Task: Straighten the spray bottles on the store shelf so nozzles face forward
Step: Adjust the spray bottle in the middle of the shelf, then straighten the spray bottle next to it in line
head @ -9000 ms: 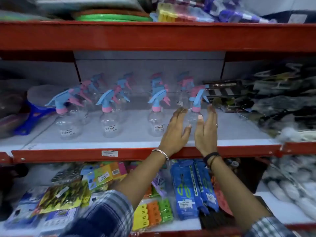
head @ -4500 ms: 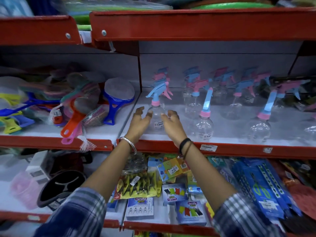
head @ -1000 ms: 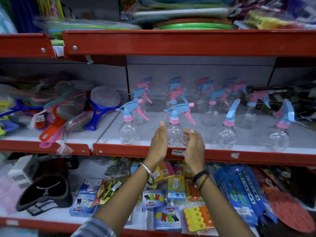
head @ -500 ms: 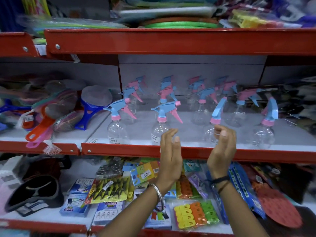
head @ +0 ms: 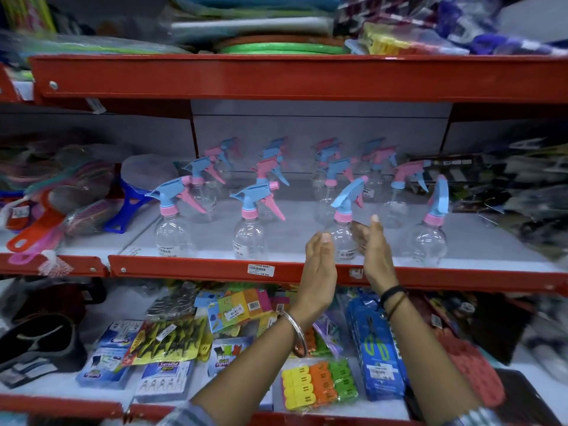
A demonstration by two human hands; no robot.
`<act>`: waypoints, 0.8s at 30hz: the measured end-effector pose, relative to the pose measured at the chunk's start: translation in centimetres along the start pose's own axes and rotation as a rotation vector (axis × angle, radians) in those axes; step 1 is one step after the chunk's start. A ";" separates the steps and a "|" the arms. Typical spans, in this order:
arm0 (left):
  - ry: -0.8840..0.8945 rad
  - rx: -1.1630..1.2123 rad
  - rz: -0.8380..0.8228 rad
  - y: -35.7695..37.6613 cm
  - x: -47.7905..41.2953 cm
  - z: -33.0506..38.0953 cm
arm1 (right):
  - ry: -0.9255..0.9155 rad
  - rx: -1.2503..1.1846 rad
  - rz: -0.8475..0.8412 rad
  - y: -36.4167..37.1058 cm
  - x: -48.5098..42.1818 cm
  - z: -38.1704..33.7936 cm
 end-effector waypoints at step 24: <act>-0.047 0.034 0.166 -0.3 -1.6 0.4 | -0.226 0.036 0.075 -0.9 2.8 0.1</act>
Point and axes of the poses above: each hand's wrist, its own x-axis away from the middle knuckle, its own y-axis out of the palm, z = x × y, the point moved 7 cm from there along -x, towards the middle knuckle, and after that the axes turned 12 degrees about -x, right-handed, at the moved point
